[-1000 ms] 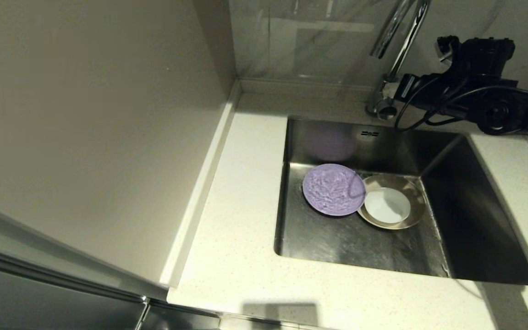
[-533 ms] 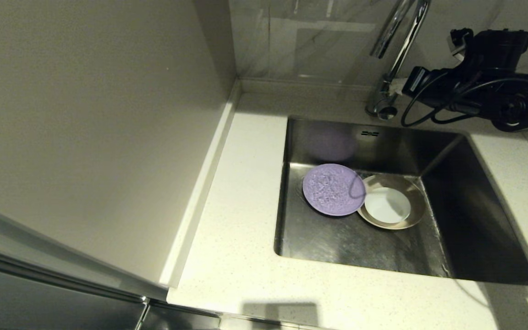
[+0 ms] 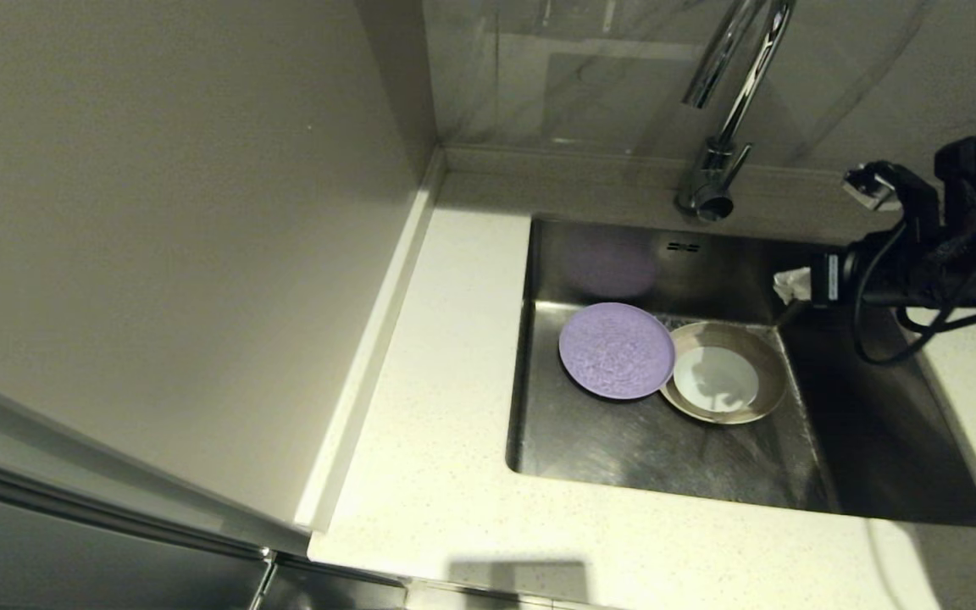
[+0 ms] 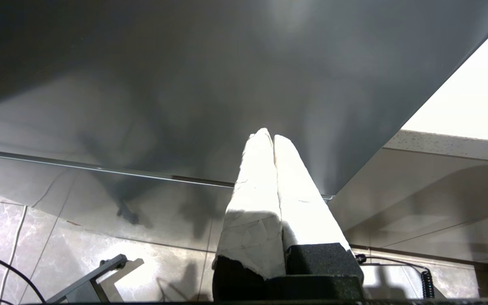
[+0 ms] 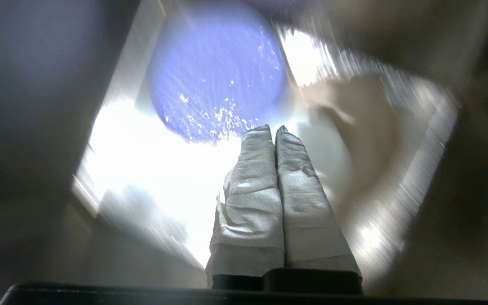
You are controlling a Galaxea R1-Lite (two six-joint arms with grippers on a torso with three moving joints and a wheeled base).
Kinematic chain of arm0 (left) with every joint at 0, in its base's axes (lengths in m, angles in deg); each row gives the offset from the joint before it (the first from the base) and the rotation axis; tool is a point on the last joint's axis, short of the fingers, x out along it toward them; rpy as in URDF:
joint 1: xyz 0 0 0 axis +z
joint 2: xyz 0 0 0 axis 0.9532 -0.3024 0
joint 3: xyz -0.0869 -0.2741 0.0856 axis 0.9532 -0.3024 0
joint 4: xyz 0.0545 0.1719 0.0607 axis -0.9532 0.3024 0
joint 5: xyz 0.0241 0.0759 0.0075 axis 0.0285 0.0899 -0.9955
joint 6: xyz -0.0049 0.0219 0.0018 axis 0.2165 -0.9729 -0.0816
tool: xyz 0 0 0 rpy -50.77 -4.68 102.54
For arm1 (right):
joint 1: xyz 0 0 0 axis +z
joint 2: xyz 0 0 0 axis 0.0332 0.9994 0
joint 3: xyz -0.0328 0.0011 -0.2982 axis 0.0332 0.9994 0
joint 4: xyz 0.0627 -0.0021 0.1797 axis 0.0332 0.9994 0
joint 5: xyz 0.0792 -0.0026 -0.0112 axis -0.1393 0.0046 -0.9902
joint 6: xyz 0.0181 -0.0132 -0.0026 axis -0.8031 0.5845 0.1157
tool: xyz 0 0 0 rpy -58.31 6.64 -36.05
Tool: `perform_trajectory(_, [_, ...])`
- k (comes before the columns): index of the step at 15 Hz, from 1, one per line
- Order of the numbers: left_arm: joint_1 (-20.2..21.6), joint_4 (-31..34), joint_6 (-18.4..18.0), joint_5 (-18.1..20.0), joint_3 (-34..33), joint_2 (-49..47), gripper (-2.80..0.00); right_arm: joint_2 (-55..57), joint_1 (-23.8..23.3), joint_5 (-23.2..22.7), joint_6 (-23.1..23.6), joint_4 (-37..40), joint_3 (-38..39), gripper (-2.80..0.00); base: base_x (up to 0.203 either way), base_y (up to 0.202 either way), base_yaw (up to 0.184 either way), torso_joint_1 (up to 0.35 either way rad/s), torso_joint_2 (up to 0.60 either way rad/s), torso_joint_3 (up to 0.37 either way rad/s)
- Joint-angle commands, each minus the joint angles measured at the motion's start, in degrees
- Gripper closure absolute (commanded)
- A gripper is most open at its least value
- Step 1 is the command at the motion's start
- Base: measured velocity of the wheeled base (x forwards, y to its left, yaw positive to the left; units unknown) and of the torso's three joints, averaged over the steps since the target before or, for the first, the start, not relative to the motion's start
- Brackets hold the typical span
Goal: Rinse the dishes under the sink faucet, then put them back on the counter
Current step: Put a plate back to the table from the sink
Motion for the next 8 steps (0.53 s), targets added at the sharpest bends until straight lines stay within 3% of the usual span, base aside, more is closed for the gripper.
perform_trajectory(1, [0.00, -0.03, 0.03, -0.04, 0.00, 0.18, 0.00, -5.61, -1.26, 0.57, 7.13, 0.84, 7.63, 0.00, 0.000, 0.000, 0.000, 0.000, 0.00, 0.000])
perform_trajectory(4, [0.00, -0.03, 0.03, -0.04, 0.00, 0.18, 0.00, -8.01, -1.08, 7.63, 13.86, 4.55, 10.36, 0.00, 0.000, 0.000, 0.000, 0.000, 0.00, 0.000])
perform_trajectory(8, [0.00, -0.03, 0.03, -0.04, 0.00, 0.18, 0.00, -8.48, 0.50, 9.71, 15.90, 7.66, 10.55, 0.00, 0.000, 0.000, 0.000, 0.000, 0.00, 0.000])
